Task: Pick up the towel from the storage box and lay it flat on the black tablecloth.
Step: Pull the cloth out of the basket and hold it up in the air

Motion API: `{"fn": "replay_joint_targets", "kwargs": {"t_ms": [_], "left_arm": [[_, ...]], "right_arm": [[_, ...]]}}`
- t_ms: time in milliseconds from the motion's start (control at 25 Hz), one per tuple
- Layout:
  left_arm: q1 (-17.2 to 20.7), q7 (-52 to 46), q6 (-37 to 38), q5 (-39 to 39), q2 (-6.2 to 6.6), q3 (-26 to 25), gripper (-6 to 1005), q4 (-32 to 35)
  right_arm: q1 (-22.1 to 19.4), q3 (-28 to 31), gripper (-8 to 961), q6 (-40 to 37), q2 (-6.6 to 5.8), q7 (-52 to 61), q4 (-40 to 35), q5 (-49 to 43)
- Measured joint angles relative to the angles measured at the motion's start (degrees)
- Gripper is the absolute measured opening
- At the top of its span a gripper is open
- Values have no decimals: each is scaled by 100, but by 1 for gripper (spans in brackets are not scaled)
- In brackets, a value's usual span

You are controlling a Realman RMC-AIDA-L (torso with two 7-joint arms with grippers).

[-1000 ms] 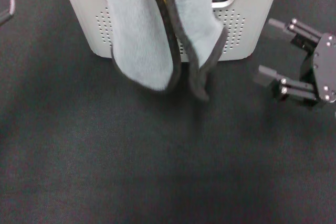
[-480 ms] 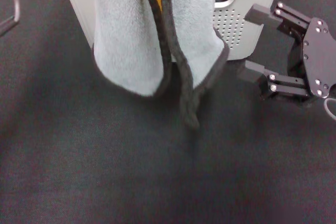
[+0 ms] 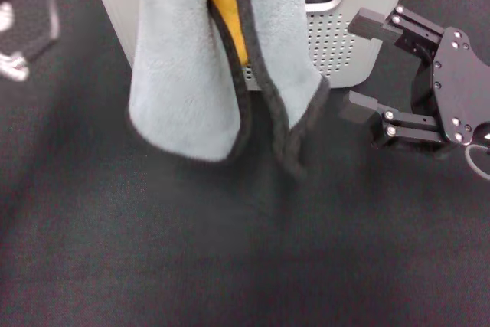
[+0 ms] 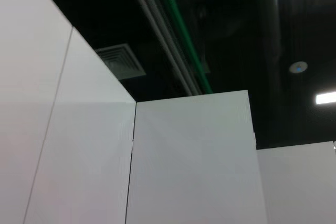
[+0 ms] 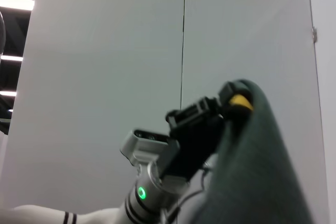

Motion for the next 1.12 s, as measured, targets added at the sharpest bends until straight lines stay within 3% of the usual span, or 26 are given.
{"fn": "replay_joint_targets", "kwargs": {"t_ms": [280, 520, 760, 1120], "left_arm": [[-586, 713, -19, -85, -6, 300, 4, -1077], [-1036, 1491, -83, -599, -7, 711, 3, -1967], [-1157, 1680, -102, -752, -18, 905, 3, -2064], [-1168, 1933, -232, -969, -16, 1092, 4, -2075]], "right_arm": [[64, -319, 769, -395, 10, -18, 59, 286], [51, -841, 763, -1053, 10, -352, 199, 952], [21, -1236, 757, -1674, 9, -557, 188, 1305], [-84, -1269, 748, -2119, 9, -558, 197, 1437]]}}
